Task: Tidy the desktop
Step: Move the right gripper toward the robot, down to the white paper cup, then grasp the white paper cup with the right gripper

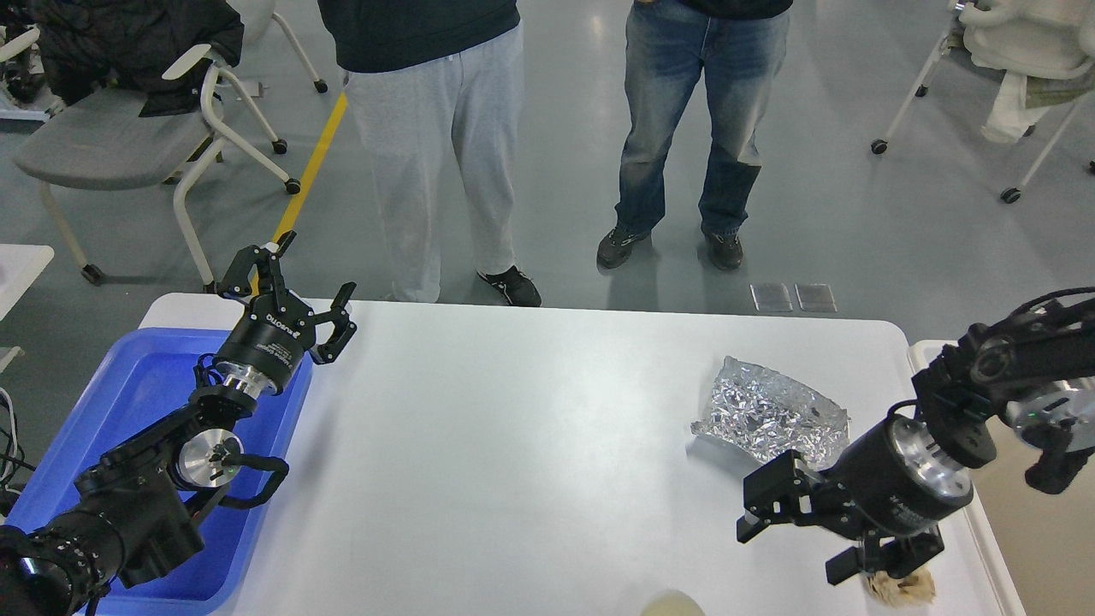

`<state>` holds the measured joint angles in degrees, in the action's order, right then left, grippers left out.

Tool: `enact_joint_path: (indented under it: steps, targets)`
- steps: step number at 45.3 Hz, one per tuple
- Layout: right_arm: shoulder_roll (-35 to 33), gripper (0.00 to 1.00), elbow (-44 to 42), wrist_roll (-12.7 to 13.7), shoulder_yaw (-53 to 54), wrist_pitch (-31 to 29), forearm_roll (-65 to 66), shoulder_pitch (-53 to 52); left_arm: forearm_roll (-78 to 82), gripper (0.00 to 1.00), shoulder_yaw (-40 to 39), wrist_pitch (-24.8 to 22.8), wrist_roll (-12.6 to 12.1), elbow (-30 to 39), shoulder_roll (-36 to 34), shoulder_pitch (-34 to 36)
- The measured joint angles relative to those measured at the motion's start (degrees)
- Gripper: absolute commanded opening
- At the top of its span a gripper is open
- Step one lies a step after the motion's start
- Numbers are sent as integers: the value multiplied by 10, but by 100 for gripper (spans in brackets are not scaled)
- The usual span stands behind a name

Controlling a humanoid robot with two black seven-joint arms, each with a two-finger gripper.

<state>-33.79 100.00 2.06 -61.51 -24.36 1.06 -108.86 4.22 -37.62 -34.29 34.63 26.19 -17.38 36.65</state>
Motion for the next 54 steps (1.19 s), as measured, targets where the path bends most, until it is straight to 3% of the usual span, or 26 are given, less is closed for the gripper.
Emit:
enact_joint_path:
  steps: [54]
  targets:
    - [106,100,0,-8,82,199,14,192,0,100,0,0,0,0,0,0]
